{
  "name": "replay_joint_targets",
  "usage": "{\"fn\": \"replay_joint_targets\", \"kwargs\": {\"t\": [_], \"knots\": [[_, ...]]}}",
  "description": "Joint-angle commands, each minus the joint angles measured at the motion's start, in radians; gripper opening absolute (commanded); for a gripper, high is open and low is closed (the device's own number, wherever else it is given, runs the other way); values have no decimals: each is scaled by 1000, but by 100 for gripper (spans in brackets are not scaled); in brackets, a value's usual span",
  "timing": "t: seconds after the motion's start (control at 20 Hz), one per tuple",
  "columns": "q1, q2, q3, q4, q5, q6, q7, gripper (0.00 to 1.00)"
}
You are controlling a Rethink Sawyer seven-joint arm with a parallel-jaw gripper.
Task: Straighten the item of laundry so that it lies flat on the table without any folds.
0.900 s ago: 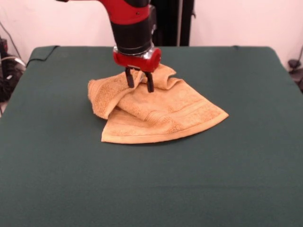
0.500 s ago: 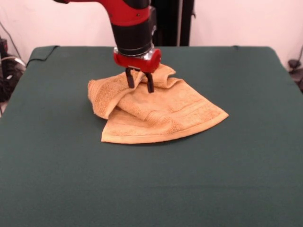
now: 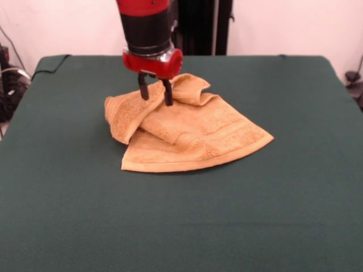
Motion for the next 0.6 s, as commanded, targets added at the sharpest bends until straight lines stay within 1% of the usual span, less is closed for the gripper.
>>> {"fn": "replay_joint_targets", "kwargs": {"t": [0.05, 0.25, 0.5, 0.6], "knots": [[-2, -42, 7, -4, -51, 142, -75, 100], [-9, -40, 4, -11, -73, 141, -77, 100], [7, -34, -10, -15, -96, 101, -44, 100], [32, -24, -35, -20, -102, 85, -11, 100]]}}
